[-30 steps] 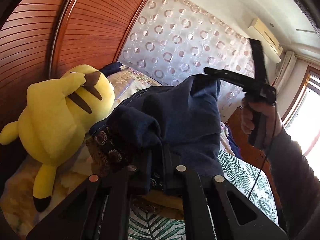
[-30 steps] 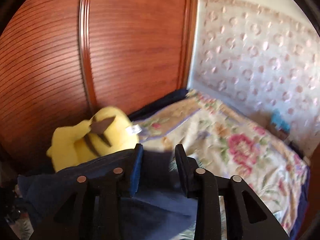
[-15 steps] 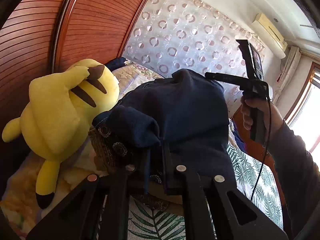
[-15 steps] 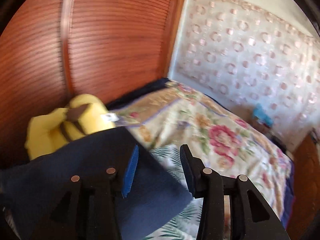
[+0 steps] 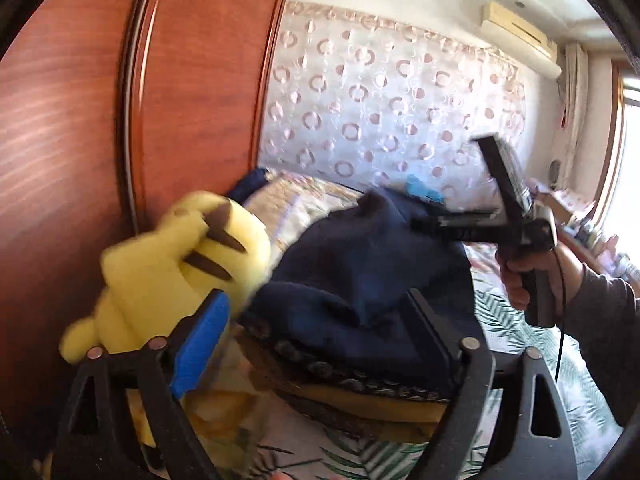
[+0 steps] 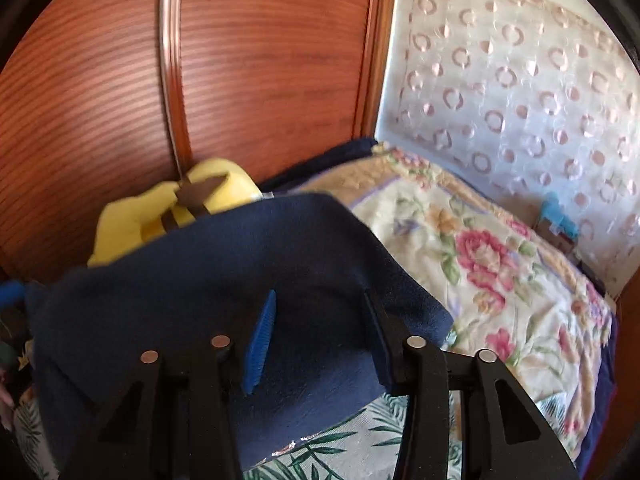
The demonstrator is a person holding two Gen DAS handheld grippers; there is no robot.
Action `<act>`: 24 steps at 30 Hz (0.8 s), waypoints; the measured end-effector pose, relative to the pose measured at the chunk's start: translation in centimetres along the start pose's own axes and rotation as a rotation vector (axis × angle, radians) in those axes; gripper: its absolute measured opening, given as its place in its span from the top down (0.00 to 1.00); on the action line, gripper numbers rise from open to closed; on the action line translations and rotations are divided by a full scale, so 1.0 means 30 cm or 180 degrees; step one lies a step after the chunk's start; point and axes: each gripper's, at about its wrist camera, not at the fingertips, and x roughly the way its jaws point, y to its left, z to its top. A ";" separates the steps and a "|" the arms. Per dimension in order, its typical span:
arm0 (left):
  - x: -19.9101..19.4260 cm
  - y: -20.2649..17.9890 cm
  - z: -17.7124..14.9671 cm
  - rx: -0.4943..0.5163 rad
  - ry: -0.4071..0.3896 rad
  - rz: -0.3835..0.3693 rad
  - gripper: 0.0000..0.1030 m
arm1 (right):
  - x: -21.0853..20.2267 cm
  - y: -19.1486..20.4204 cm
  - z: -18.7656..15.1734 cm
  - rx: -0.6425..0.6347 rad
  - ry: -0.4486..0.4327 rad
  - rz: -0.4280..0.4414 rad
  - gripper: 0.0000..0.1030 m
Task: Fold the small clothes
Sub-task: 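Carry the folded shirt with both tools onto the clothes stack, then open both tools to release the shirt on the stack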
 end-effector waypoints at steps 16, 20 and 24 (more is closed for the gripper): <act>-0.104 -0.100 0.002 0.0317 0.0094 -0.0034 0.13 | -0.247 0.086 -0.171 0.0442 -0.0256 -0.0140 0.51; -0.143 -0.152 -0.018 0.0394 0.0108 -0.0148 0.13 | -0.393 0.148 -0.268 0.0535 -0.0325 -0.0185 0.51; -0.188 -0.216 -0.050 0.0543 0.0109 -0.0218 0.13 | -0.551 0.205 -0.373 0.0649 -0.0389 -0.0255 0.51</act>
